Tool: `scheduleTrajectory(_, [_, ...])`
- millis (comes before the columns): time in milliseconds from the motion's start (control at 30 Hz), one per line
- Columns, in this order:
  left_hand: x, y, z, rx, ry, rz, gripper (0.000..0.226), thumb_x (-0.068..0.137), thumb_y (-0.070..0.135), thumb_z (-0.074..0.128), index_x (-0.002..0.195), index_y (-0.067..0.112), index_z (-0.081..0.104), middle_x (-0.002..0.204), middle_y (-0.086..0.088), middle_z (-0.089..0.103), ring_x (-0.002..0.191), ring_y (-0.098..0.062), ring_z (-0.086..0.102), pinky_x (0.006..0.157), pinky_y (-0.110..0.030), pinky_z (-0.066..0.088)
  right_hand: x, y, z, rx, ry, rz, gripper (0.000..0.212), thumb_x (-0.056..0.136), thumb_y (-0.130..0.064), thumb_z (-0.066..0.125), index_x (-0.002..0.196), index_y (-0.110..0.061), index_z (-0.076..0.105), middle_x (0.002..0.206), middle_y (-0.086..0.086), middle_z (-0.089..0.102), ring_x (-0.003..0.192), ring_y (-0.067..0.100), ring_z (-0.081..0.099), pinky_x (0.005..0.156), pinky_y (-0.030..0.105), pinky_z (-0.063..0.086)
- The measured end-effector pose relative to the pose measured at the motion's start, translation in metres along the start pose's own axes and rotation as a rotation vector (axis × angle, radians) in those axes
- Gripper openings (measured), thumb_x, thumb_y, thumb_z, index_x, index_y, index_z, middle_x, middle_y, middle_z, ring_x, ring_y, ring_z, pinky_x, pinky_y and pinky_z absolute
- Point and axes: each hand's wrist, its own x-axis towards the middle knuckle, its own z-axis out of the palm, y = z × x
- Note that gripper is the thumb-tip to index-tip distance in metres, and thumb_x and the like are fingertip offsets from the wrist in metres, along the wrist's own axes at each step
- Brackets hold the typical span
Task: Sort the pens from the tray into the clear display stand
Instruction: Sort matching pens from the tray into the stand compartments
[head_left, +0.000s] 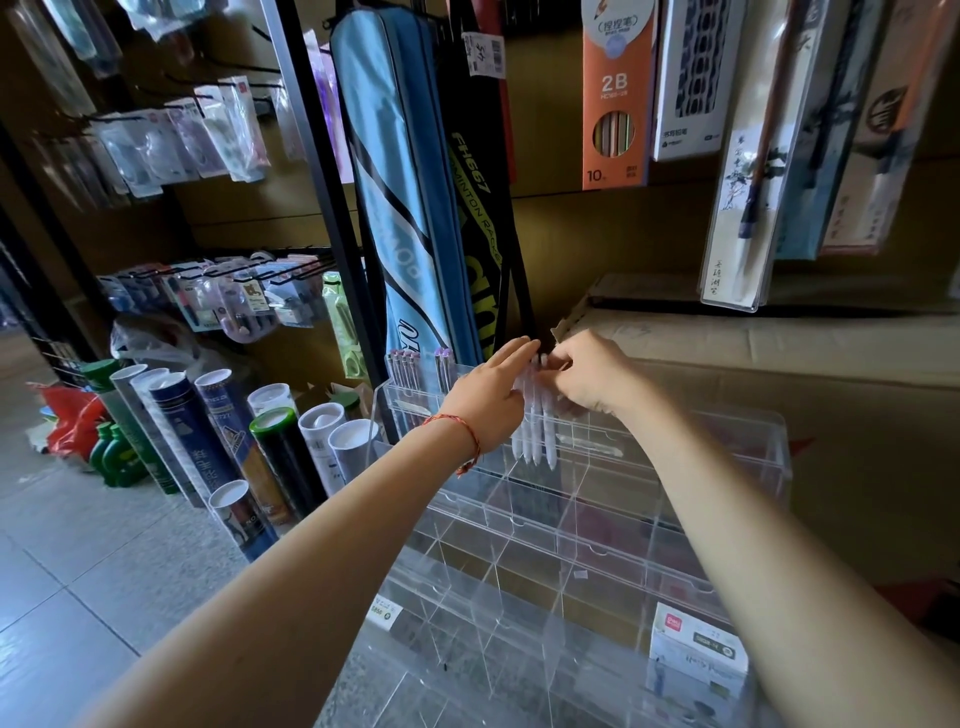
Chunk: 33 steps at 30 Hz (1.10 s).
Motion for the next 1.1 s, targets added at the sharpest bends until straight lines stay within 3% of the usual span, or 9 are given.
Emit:
scheduleTrajectory(167, [0.002, -0.002, 0.000, -0.026, 0.000, -0.006, 0.070, 0.086, -0.004, 0.036, 0.145, 0.030, 0.023, 0.155, 0.013, 0.015, 0.138, -0.018, 0.030, 0.102, -0.032, 0.040, 0.002, 0.001, 0.000, -0.087, -0.051, 0.066, 0.032, 0.095, -0.033, 0.050, 0.081, -0.007, 0.063, 0.074, 0.013, 0.066, 0.073, 0.028, 0.067, 0.077, 0.038, 0.058])
scheduleTrajectory(333, [0.003, -0.004, -0.001, -0.068, 0.015, -0.007, 0.070, 0.084, -0.007, 0.036, 0.144, 0.028, 0.028, 0.154, 0.011, 0.020, 0.137, -0.016, 0.032, 0.096, -0.024, 0.037, 0.002, 0.002, 0.000, -0.127, -0.068, 0.014, 0.038, 0.096, -0.033, 0.047, 0.063, -0.017, 0.053, 0.067, 0.007, 0.058, 0.067, 0.024, 0.057, 0.074, 0.036, 0.051])
scheduleTrajectory(467, [0.003, -0.003, -0.002, -0.084, 0.024, -0.018, 0.068, 0.084, -0.009, 0.037, 0.143, 0.024, 0.031, 0.152, 0.006, 0.026, 0.135, -0.018, 0.033, 0.098, -0.023, 0.035, 0.002, 0.004, 0.000, -0.135, -0.109, -0.016, 0.034, 0.097, -0.036, 0.044, 0.067, -0.021, 0.052, 0.071, 0.007, 0.057, 0.070, 0.024, 0.055, 0.073, 0.039, 0.049])
scheduleTrajectory(567, [0.002, -0.003, -0.004, -0.070, 0.020, -0.029, 0.067, 0.084, -0.008, 0.037, 0.143, 0.023, 0.030, 0.152, 0.005, 0.025, 0.134, -0.020, 0.035, 0.100, -0.027, 0.036, 0.003, 0.005, 0.003, -0.182, -0.109, -0.021, 0.031, 0.098, -0.035, 0.040, 0.071, -0.022, 0.050, 0.070, 0.001, 0.054, 0.067, 0.021, 0.051, 0.064, 0.033, 0.040])
scheduleTrajectory(733, [0.002, 0.001, -0.004, -0.059, -0.008, -0.048, 0.069, 0.083, -0.007, 0.036, 0.144, 0.024, 0.028, 0.153, 0.009, 0.021, 0.126, -0.020, 0.044, 0.081, -0.022, 0.041, 0.004, 0.005, 0.004, -0.237, -0.076, -0.026, 0.037, 0.098, -0.040, 0.038, 0.065, -0.024, 0.046, 0.069, 0.002, 0.056, 0.070, 0.023, 0.055, 0.065, 0.032, 0.041])
scheduleTrajectory(867, [0.001, 0.000, -0.004, -0.074, -0.029, -0.038, 0.074, 0.082, -0.008, 0.037, 0.146, 0.025, 0.021, 0.155, 0.012, 0.012, 0.129, -0.018, 0.041, 0.082, -0.023, 0.042, 0.005, 0.006, 0.006, -0.280, -0.059, -0.026, 0.035, 0.098, -0.039, 0.037, 0.067, -0.024, 0.044, 0.068, 0.000, 0.052, 0.070, 0.023, 0.054, 0.061, 0.029, 0.038])
scheduleTrajectory(933, [-0.003, -0.001, -0.004, -0.086, -0.019, -0.017, 0.077, 0.082, -0.008, 0.037, 0.148, 0.027, 0.016, 0.156, 0.014, 0.006, 0.119, -0.018, 0.050, 0.078, -0.029, 0.047, 0.006, 0.006, 0.006, -0.250, -0.056, -0.019, 0.036, 0.097, -0.041, 0.039, 0.073, -0.018, 0.052, 0.071, 0.004, 0.057, 0.068, 0.023, 0.054, 0.061, 0.029, 0.040])
scheduleTrajectory(1000, [-0.010, -0.004, -0.005, -0.089, 0.022, 0.008, 0.078, 0.083, -0.008, 0.038, 0.148, 0.027, 0.013, 0.157, 0.013, 0.003, 0.115, -0.020, 0.053, 0.080, -0.036, 0.051, 0.004, 0.004, 0.005, -0.205, -0.026, -0.026, 0.039, 0.096, -0.041, 0.042, 0.084, -0.009, 0.061, 0.076, 0.008, 0.062, 0.066, 0.022, 0.056, 0.061, 0.031, 0.042])
scheduleTrajectory(1100, [-0.028, -0.019, -0.007, -0.102, 0.089, 0.023, 0.074, 0.086, -0.005, 0.039, 0.148, 0.027, 0.015, 0.157, 0.011, 0.004, 0.130, -0.018, 0.042, 0.095, -0.035, 0.047, -0.001, -0.002, 0.000, -0.195, 0.146, -0.111, 0.036, 0.095, -0.035, 0.046, 0.090, -0.005, 0.065, 0.081, 0.011, 0.066, 0.067, 0.022, 0.059, 0.059, 0.028, 0.042])
